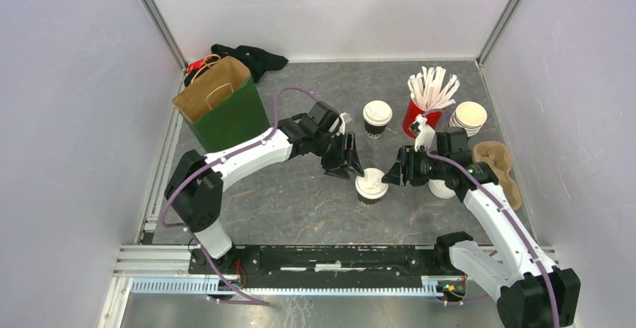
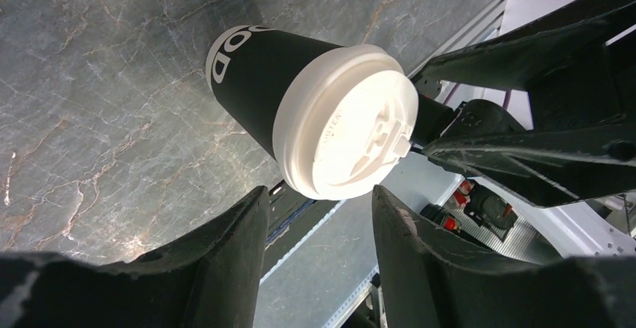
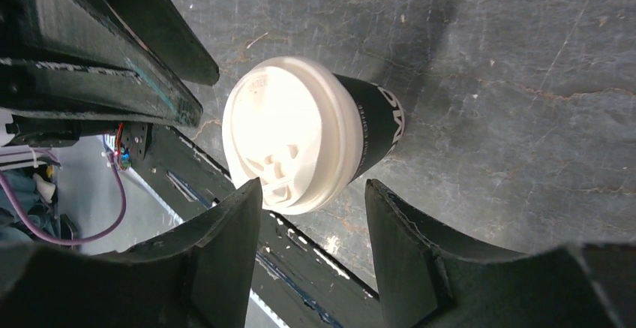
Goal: Pack the takeout coffee
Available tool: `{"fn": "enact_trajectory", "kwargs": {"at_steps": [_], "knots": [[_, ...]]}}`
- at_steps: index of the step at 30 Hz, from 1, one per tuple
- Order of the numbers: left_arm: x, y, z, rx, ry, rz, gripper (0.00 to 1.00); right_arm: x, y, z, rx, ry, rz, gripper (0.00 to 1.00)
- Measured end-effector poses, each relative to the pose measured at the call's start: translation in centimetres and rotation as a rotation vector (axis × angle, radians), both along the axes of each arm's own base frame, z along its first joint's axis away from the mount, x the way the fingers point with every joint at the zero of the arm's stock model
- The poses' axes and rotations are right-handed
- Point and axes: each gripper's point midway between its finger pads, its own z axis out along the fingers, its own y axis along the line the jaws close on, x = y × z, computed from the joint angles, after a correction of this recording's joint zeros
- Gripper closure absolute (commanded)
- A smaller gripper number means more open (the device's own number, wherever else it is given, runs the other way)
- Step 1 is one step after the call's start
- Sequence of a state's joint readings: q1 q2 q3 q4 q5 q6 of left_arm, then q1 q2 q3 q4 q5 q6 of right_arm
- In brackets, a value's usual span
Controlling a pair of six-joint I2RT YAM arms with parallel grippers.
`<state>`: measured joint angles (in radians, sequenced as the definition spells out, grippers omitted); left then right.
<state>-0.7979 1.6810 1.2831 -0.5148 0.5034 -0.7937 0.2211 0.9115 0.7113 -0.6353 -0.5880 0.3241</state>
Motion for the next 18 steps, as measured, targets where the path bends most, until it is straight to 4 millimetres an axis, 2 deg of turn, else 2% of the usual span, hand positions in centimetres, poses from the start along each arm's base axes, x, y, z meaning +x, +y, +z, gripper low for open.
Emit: {"fn": "enact_trajectory", "kwargs": {"at_steps": [6, 10, 13, 18], "knots": [[-0.4, 0.1, -1.4, 0.021, 0.035, -0.011, 0.44, 1.0, -0.2, -0.3, 0.015, 0.000, -0.005, 0.47], [-0.6, 0.2, -1.7, 0.022, 0.045, -0.017, 0.46, 0.8, 0.1, -1.0, 0.028, 0.009, 0.020, 0.52], [-0.8, 0.2, -2.0, 0.028, 0.046, -0.021, 0.49, 0.3, 0.1, -2.3, 0.029, 0.026, 0.028, 0.54], [-1.2, 0.4, -3.6, 0.043, 0.062, -0.031, 0.51, 0.3, 0.0, -3.2, 0.066, 0.007, 0.029, 0.56]]}}
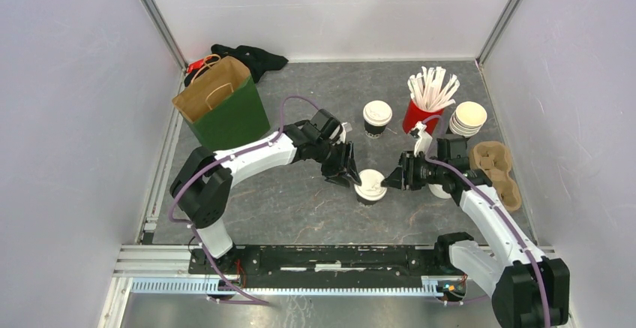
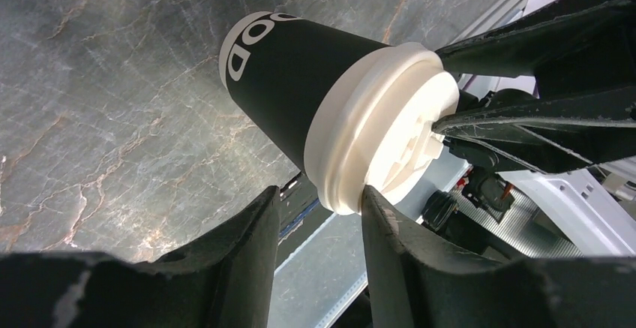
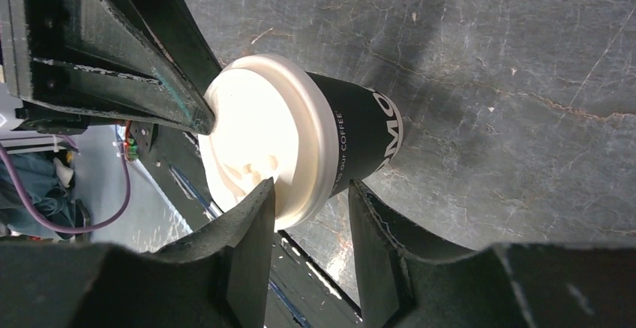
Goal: Pack the takeout coffee
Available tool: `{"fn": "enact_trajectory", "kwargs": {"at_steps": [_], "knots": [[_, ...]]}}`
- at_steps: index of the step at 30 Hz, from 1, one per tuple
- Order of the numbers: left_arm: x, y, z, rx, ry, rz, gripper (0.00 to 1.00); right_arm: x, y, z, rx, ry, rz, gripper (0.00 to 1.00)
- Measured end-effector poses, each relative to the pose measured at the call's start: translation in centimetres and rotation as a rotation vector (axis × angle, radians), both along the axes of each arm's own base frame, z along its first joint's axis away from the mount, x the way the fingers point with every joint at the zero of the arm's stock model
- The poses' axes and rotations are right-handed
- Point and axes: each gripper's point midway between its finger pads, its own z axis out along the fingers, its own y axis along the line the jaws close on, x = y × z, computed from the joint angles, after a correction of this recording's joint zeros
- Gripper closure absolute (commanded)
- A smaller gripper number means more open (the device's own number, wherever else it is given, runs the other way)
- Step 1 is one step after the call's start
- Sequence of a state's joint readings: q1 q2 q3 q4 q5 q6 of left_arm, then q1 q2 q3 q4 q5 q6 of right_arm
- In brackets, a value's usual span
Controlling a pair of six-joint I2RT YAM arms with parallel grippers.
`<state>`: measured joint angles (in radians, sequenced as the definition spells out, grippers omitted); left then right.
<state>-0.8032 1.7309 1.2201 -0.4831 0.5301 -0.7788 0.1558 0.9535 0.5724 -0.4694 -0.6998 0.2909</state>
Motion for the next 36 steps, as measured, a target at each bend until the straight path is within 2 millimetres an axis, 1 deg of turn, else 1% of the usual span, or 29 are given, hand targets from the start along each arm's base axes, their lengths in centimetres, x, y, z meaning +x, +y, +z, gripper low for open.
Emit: {"fn": "enact_trajectory", "kwargs": {"at_steps": [3, 5, 11, 14, 17, 23, 26, 28, 29, 31, 32, 34, 36], "knots": [[0.0, -0.2, 0.0, -0.014, -0.007, -0.004, 0.51, 0.1, -0.2, 0.1, 0.017, -0.006, -0.001, 0.54], [0.1, -0.4, 0.1, -0.023, -0.015, -0.007, 0.50, 0.3, -0.3, 0.3, 0.011, -0.005, 0.002, 0.46], [0.2, -0.5, 0.3, -0.028, -0.031, -0.004, 0.43, 0.7, -0.9, 1.7, -0.024, -0.021, 0.002, 0.29], [0.2, -0.5, 0.4, -0.028, -0.035, -0.002, 0.43, 1.0, -0.9, 2.7, -0.028, -0.041, 0.009, 0.28], [0.3, -0.5, 0.4, -0.028, -0.039, 0.001, 0.45, 1.2, -0.9, 3.4, -0.030, -0.062, 0.017, 0.28], [0.5, -1.0, 0.5, -0.056, -0.038, 0.014, 0.51, 1.1, -1.2, 3.2, -0.053, -0.043, 0.010, 0.28], [0.8, -1.4, 0.5, -0.070, -0.036, 0.021, 0.55, 1.3, -1.4, 3.0, -0.068, -0.049, 0.003, 0.31], [0.9, -1.6, 0.4, -0.076, -0.036, 0.022, 0.56, 1.3, -1.4, 2.3, -0.069, -0.049, -0.001, 0.33], [1.0, -1.7, 0.3, -0.079, -0.036, 0.020, 0.53, 1.2, -1.4, 1.8, -0.069, -0.042, -0.001, 0.33], [1.0, -1.9, 0.4, -0.091, -0.035, 0.015, 0.43, 0.7, -1.4, 0.6, -0.071, -0.008, -0.003, 0.33], [1.0, -1.9, 0.4, -0.090, -0.039, 0.017, 0.36, 0.5, -1.5, 0.2, -0.072, 0.007, -0.005, 0.33], [1.1, -1.9, 0.4, -0.089, -0.041, 0.021, 0.24, 0.5, -1.4, 0.2, -0.068, 0.010, -0.003, 0.32], [1.2, -1.8, 0.5, -0.083, -0.044, 0.030, 0.18, 0.6, -1.4, 0.4, -0.068, 0.005, -0.004, 0.32]]}}
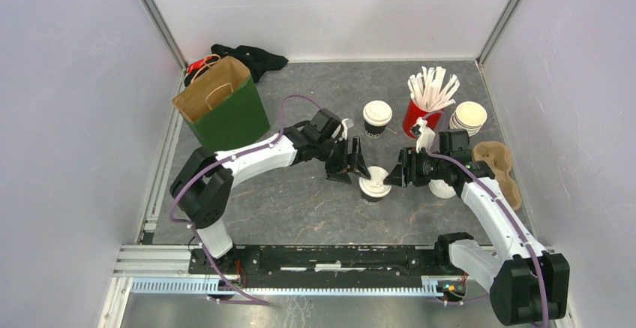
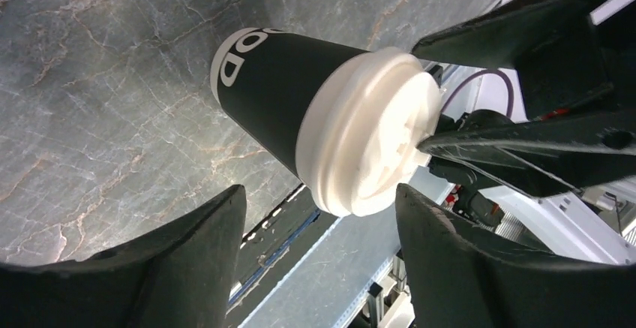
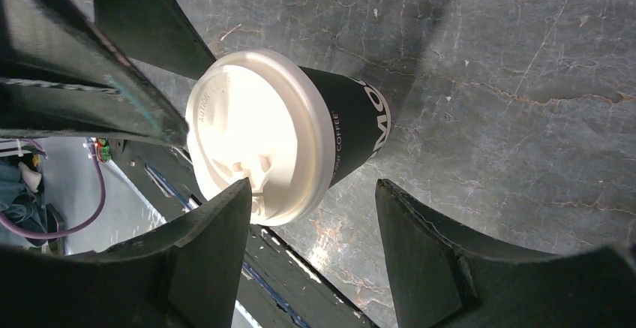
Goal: Pack the takeout coffee
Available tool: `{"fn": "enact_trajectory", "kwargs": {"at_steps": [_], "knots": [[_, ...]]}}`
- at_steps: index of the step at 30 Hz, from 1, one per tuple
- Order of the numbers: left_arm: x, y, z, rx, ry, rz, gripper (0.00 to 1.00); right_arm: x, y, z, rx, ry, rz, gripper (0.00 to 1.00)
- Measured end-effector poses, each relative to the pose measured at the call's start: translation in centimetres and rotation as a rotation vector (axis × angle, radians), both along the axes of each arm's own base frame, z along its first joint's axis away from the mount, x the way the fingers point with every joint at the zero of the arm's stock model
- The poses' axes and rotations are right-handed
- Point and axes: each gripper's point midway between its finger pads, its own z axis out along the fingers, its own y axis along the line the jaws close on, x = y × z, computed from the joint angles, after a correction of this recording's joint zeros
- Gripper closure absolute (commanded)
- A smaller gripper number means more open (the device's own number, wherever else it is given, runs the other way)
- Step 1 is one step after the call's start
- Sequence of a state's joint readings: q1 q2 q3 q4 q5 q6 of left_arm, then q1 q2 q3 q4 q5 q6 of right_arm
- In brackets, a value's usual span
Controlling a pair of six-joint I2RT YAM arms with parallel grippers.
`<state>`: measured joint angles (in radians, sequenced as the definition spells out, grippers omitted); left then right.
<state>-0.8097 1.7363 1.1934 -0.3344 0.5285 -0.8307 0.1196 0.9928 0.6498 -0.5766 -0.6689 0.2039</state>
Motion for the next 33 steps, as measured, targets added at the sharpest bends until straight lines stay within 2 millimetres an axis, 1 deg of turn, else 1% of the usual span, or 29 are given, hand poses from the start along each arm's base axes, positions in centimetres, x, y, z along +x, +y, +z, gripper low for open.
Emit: {"fn": "enact_trajectory", "kwargs": {"at_steps": [3, 4, 6, 7, 8, 10, 12, 14, 17, 20, 30, 33], "knots": [[0.1, 0.2, 1.2, -0.014, -0.011, 0.015, 0.18, 0.0, 0.0, 0.1, 0.003, -0.003, 0.002, 0.31], [0.2, 0.4, 2.0, -0.027, -0.022, 0.022, 0.21, 0.0, 0.1, 0.2, 0.005, -0.003, 0.003, 0.31], [0.5, 0.6, 3.6, -0.057, -0.049, 0.036, 0.34, 0.0, 0.1, 0.2, 0.008, -0.005, 0.006, 0.31], [0.7, 0.7, 4.4, -0.073, -0.061, 0.047, 0.39, 0.0, 0.2, 0.2, 0.010, -0.006, 0.007, 0.31], [1.0, 0.9, 5.0, -0.085, -0.069, 0.058, 0.42, 0.1, 0.2, 0.3, 0.010, -0.008, 0.007, 0.32], [1.6, 1.2, 5.7, -0.098, -0.077, 0.079, 0.45, 0.1, 0.2, 0.3, 0.011, -0.013, 0.006, 0.32], [2.2, 1.3, 5.4, -0.092, -0.070, 0.091, 0.48, 0.2, 0.2, 0.4, 0.013, -0.018, 0.005, 0.32], [2.5, 1.3, 4.4, -0.074, -0.053, 0.095, 0.49, 0.3, 0.2, 0.4, 0.014, -0.021, 0.004, 0.32], [2.4, 1.3, 2.8, -0.039, -0.019, 0.094, 0.50, 0.4, 0.2, 0.5, 0.016, -0.022, 0.002, 0.32], [2.2, 1.4, 1.6, -0.010, 0.012, 0.093, 0.51, 0.5, 0.2, 0.5, 0.017, -0.027, 0.002, 0.32], [2.0, 1.3, 1.3, -0.008, 0.024, 0.083, 0.54, 0.4, 0.3, 0.2, 0.019, -0.024, -0.002, 0.33], [1.7, 1.1, 0.8, 0.000, 0.032, 0.075, 0.54, 0.4, 0.3, 0.1, 0.020, -0.022, -0.003, 0.33]]}}
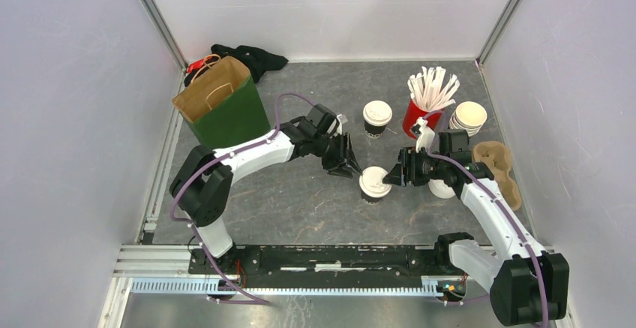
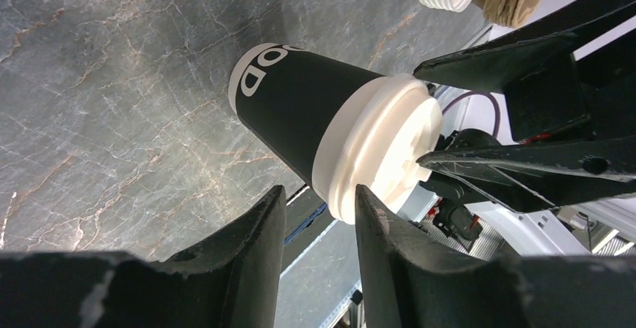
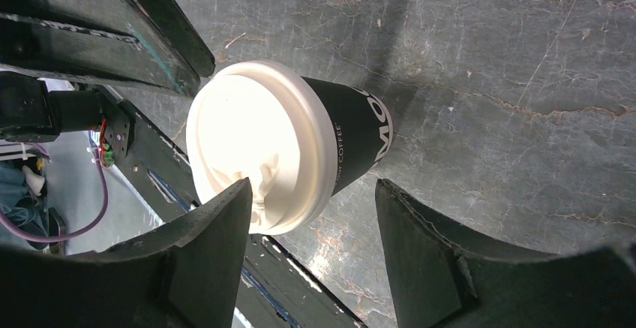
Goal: Pack the takeout coffee
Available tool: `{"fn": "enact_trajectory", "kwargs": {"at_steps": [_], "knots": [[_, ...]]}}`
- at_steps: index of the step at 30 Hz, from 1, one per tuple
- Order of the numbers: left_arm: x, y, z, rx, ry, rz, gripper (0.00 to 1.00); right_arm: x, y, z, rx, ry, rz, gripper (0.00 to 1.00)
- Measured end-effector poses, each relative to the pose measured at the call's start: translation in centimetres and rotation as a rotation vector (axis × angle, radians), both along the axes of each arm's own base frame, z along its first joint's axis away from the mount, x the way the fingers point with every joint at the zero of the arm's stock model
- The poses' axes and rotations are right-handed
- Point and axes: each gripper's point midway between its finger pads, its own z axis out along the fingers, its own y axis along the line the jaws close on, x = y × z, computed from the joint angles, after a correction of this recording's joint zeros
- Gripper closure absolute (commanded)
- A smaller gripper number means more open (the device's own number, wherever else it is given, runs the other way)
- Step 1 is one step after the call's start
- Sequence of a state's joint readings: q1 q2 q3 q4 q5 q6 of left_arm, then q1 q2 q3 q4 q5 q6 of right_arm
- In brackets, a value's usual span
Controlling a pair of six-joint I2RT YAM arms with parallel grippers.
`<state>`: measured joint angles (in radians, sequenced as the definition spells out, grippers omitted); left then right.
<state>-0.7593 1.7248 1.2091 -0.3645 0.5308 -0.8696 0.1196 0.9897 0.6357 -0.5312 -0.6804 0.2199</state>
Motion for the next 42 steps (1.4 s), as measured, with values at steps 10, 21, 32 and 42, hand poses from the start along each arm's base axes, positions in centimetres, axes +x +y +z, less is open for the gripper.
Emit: {"fn": "enact_trajectory", "kwargs": {"at_steps": [10, 21, 32, 42], "knots": [[-0.7, -0.7, -1.1, 0.012, 0.014, -0.024, 0.57, -0.3, -0.1, -0.6, -0.003, 0.014, -0.002, 0.37], [-0.9, -0.5, -1.9, 0.077, -0.110, -0.035, 0.61, -0.3, -0.1, -1.4, 0.011, -0.019, -0.022, 0.38], [-1.0, -0.7, -1.9, 0.062, -0.211, -0.012, 0.57, -0.2, -0.3, -1.3, 0.031, -0.018, -0.031, 0.35], [-2.1, 0.2, -0.4, 0.173, -0.172, -0.063, 0.37, -0.1, -0.4, 1.3, 0.035, -0.005, -0.033, 0.28]]}}
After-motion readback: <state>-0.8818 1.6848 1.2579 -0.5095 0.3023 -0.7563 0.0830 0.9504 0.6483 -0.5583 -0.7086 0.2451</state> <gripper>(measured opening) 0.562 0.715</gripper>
